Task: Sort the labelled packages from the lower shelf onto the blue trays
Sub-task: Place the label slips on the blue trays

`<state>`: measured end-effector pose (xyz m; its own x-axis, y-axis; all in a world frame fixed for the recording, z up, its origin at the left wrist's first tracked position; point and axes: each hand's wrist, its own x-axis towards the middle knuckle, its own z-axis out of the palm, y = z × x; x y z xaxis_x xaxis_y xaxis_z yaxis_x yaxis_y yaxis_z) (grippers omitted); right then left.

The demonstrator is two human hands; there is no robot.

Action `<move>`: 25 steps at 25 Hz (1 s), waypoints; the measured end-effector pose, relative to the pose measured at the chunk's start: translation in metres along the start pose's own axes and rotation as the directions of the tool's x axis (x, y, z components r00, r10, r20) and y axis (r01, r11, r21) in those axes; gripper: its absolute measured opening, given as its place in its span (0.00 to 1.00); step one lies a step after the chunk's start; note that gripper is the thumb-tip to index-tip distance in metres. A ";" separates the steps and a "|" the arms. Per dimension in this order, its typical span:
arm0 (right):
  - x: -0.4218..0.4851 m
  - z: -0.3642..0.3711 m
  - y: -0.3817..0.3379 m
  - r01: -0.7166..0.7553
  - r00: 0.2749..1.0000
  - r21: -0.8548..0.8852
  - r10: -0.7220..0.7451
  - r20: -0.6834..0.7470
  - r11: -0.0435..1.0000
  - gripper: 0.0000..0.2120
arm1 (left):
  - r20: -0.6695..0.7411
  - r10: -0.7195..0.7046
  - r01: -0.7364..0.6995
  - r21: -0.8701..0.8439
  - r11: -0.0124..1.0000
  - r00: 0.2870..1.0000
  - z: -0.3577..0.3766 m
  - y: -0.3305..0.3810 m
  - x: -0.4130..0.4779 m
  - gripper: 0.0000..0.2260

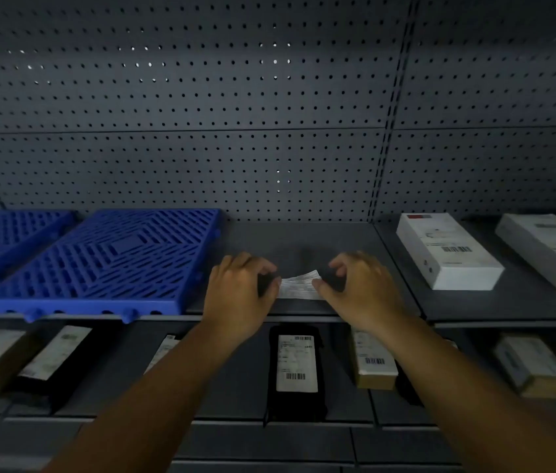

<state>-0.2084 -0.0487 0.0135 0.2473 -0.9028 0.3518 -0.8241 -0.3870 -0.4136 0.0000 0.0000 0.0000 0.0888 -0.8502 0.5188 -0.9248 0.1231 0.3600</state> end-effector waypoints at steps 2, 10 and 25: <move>0.004 0.005 0.001 -0.016 0.999 -0.018 0.016 0.030 1.000 0.22 | 0.016 -0.006 0.006 0.001 1.000 1.000 0.001 0.000 0.001 0.08; 0.016 0.018 0.001 -0.096 0.985 0.000 0.095 0.141 0.995 0.16 | 0.047 -0.025 0.026 -0.010 1.000 0.999 0.007 -0.004 -0.003 0.08; 0.020 0.013 -0.005 -0.169 0.963 0.315 0.088 0.256 0.934 0.11 | 0.076 -0.053 0.055 -0.024 0.998 0.996 0.007 -0.005 -0.003 0.10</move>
<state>-0.1926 -0.0670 0.0118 0.2961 -0.9512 0.0870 -0.6508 -0.2677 -0.7105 0.0018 -0.0020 -0.0084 0.1094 -0.8920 0.4385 -0.9094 0.0883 0.4065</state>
